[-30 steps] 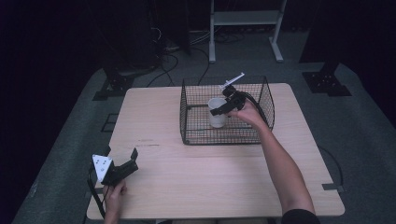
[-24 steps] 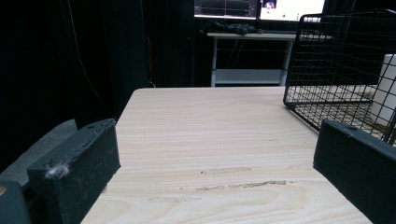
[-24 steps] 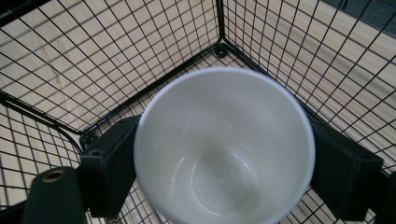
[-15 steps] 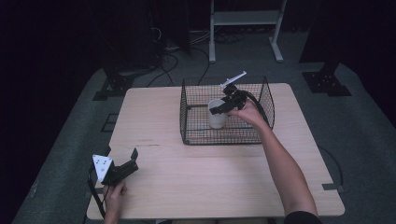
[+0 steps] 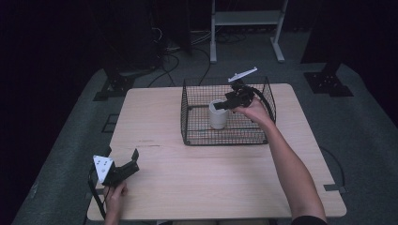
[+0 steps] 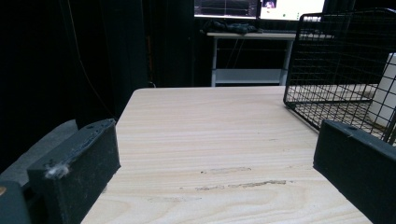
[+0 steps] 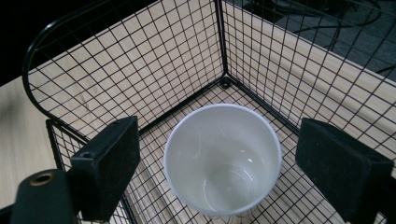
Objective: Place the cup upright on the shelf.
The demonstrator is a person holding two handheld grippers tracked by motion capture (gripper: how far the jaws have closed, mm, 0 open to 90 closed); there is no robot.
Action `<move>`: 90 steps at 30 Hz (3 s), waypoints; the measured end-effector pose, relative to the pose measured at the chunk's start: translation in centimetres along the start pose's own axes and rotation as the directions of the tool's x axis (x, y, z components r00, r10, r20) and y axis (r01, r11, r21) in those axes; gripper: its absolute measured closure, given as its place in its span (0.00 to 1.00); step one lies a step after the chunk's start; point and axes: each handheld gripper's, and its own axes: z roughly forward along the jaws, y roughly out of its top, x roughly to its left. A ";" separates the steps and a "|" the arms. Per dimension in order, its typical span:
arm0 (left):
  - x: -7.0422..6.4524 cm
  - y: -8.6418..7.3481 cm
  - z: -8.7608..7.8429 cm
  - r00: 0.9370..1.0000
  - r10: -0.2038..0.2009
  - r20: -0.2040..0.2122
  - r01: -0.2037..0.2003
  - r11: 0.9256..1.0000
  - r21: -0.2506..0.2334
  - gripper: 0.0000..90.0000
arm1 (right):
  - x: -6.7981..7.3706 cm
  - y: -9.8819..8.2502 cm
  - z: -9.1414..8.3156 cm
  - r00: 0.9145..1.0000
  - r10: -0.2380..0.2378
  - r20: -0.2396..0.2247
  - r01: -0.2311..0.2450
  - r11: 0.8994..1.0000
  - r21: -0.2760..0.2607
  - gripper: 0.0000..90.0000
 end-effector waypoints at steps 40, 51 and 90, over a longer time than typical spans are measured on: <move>-0.1 0.0 0.0 1.000 0.013 -0.002 -0.013 1.000 0.002 0.00 | 2.1 -3.2 -5.5 0.999 -0.026 -0.042 0.024 0.998 -0.060 0.16; -0.1 0.0 0.0 1.000 0.014 -0.002 -0.014 1.000 0.003 0.00 | 3.3 -3.5 -6.5 0.997 -0.059 -0.054 0.055 0.996 -0.068 0.16; -0.2 0.0 0.0 1.000 0.019 -0.002 -0.019 1.000 0.001 0.00 | 4.2 -8.5 -10.4 0.995 -0.062 -0.083 0.050 0.989 -0.139 0.16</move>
